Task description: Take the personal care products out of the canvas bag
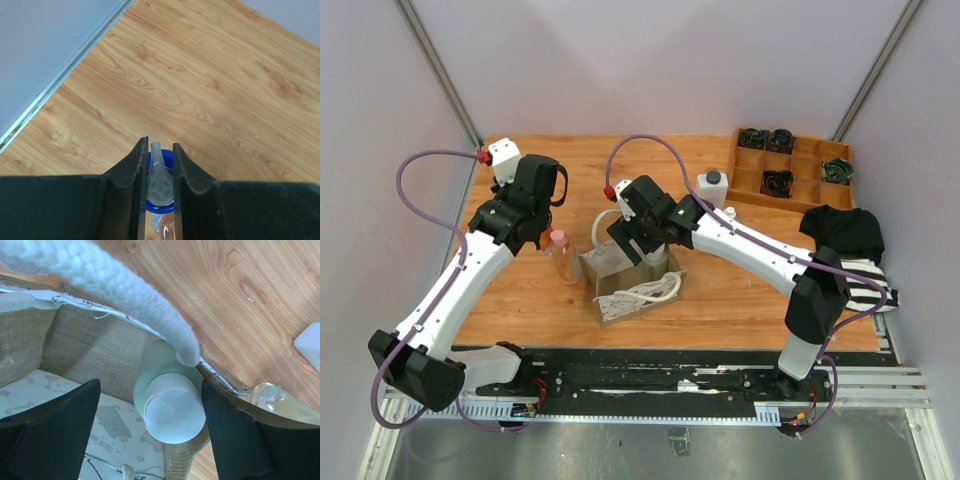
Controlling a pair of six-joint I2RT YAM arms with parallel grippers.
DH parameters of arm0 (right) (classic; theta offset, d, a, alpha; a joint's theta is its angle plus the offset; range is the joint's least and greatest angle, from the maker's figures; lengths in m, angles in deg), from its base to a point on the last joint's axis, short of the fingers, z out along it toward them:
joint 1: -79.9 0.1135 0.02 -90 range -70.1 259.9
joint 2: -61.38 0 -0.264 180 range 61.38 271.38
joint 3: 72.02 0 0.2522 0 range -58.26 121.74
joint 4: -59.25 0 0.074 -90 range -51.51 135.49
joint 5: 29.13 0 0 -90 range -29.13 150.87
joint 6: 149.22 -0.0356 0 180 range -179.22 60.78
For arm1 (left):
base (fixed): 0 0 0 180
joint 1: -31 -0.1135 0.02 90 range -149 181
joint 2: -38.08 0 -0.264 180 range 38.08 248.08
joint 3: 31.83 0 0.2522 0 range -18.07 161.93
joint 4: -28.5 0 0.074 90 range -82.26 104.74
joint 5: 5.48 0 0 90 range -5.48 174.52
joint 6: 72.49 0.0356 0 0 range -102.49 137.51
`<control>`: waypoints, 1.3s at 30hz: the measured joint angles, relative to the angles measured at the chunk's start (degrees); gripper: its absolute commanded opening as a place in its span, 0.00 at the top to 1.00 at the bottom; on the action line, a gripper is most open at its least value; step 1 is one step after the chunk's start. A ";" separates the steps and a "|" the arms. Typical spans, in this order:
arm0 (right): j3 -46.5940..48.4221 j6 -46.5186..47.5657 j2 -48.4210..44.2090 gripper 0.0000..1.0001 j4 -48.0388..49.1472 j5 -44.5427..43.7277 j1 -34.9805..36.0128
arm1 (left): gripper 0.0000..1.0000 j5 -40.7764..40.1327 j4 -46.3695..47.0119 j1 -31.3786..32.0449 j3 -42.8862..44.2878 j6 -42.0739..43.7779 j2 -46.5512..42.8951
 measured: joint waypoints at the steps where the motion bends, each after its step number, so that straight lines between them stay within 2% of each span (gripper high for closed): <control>1: -0.28 0.02 0.07 0.18 0.13 -0.04 -0.02 | 1.00 0.15 0.17 -0.02 -0.24 -0.11 -0.26; 10: -5.18 0.28 -0.09 0.18 1.99 -0.39 -1.36 | 0.99 3.74 1.07 -0.07 -9.75 -0.37 -3.10; 16: -7.43 0.20 -0.15 0.19 2.62 -0.02 -1.51 | 0.99 5.66 1.27 -0.09 -12.79 -0.92 -5.29; 19: -7.76 0.17 0.09 0.24 2.60 0.00 -1.51 | 1.00 6.27 1.64 -0.09 -13.75 -1.20 -5.73; 24: -7.74 0.15 0.70 0.39 2.86 -0.39 -1.51 | 0.99 7.26 2.05 -0.09 -16.06 -1.64 -6.01; 28: -7.63 0.07 0.70 0.43 2.78 -0.46 -1.51 | 0.97 8.02 2.01 -0.09 -17.53 -1.66 -6.34; 30: -7.54 0.04 0.61 0.44 2.58 -0.46 -1.51 | 0.91 8.46 1.99 -0.11 -17.73 -1.66 -6.51; 31: -7.50 0.00 0.59 0.44 2.47 -0.44 -1.51 | 0.86 8.66 2.01 -0.09 -17.75 -1.68 -6.62; 34: -7.21 -0.11 0.35 0.44 1.64 -0.35 -1.51 | 0.61 9.16 1.97 -0.09 -17.75 -1.75 -7.17; 36: -6.62 -0.20 -0.11 0.44 0.35 -0.22 -1.51 | 0.49 9.55 1.90 -0.11 -17.75 -2.25 -7.58; 39: -5.18 -0.24 -1.97 0.44 -1.88 -0.17 -1.51 | 0.42 9.88 2.71 -0.09 -17.75 -3.08 -8.33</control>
